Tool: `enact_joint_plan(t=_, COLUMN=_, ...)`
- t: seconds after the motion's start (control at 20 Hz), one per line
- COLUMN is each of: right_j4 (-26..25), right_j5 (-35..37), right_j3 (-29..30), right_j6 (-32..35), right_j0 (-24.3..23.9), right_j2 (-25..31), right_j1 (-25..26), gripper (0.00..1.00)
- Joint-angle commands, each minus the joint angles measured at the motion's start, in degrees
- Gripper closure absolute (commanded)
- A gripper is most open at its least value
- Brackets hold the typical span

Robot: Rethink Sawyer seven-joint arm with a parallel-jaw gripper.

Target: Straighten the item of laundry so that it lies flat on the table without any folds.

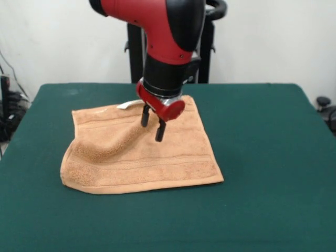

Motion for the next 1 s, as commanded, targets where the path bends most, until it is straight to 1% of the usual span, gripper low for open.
enact_joint_plan(t=0.05, right_j4=1.1, right_j5=-3.3, right_j3=-2.3, right_j6=7.4, right_j0=0.9, right_j2=2.1, right_j1=5.8, gripper=0.00)
enact_joint_plan(t=0.1, right_j4=1.1, right_j5=-3.8, right_j3=-2.7, right_j6=7.7, right_j0=1.2, right_j2=1.6, right_j1=6.2, gripper=0.00)
enact_joint_plan(t=0.25, right_j4=1.0, right_j5=-1.6, right_j3=-3.5, right_j6=7.0, right_j0=1.3, right_j2=0.9, right_j1=6.1, gripper=0.00)
enact_joint_plan(t=0.5, right_j4=0.3, right_j5=1.4, right_j3=-2.9, right_j6=4.9, right_j0=0.5, right_j2=1.3, right_j1=4.1, gripper=0.00)
enact_joint_plan(t=0.6, right_j4=-0.4, right_j5=1.6, right_j3=-1.7, right_j6=3.3, right_j0=-0.7, right_j2=2.2, right_j1=2.3, gripper=0.00)
enact_joint_plan(t=0.65, right_j4=-0.7, right_j5=3.0, right_j3=-0.8, right_j6=2.0, right_j0=-1.5, right_j2=2.9, right_j1=0.7, gripper=0.00)
enact_joint_plan(t=0.7, right_j4=-0.8, right_j5=3.4, right_j3=0.4, right_j6=0.9, right_j0=-2.9, right_j2=4.2, right_j1=-0.5, gripper=0.00)
enact_joint_plan(t=0.8, right_j4=-0.5, right_j5=2.2, right_j3=2.2, right_j6=0.5, right_j0=-4.7, right_j2=6.1, right_j1=-1.6, gripper=0.00)
enact_joint_plan(t=1.0, right_j4=-0.9, right_j5=2.2, right_j3=2.8, right_j6=0.7, right_j0=-4.7, right_j2=6.4, right_j1=-2.0, gripper=0.00)
